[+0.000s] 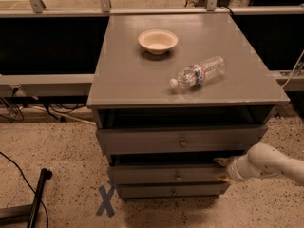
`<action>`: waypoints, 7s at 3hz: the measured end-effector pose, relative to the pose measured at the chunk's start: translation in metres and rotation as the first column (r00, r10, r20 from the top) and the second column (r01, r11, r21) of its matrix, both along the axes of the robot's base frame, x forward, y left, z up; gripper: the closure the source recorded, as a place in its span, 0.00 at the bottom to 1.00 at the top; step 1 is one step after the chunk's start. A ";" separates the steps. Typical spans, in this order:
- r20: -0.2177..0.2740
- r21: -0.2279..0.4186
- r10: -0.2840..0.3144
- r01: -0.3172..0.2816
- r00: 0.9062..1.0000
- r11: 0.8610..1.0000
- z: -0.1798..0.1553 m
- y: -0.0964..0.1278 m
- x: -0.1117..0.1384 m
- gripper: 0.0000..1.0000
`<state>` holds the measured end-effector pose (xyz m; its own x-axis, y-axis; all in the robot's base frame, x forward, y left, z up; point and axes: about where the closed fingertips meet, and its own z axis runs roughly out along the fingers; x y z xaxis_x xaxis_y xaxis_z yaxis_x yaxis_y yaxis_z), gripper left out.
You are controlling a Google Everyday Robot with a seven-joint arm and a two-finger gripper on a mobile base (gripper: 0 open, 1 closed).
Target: Open middle drawer
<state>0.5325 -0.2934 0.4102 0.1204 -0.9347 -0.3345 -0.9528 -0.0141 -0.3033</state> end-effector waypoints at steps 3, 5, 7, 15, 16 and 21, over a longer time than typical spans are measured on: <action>0.121 0.064 0.070 -0.078 0.990 0.995 0.048 -0.015 -0.013 0.65; 0.118 0.068 0.075 -0.083 0.990 0.994 0.045 -0.011 -0.014 0.19; 0.115 0.070 0.077 -0.085 0.990 0.994 0.044 -0.009 -0.014 0.00; -0.251 0.168 0.172 -0.132 0.952 0.977 0.060 -0.010 -0.093 0.40; -0.238 0.177 0.201 -0.161 0.950 0.971 0.076 -0.011 -0.102 0.25; -0.159 0.121 -0.017 0.037 0.987 0.992 0.042 -0.004 -0.069 0.00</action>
Offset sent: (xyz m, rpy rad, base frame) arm -0.0206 -0.0274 0.0844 0.1357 -0.1997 0.1396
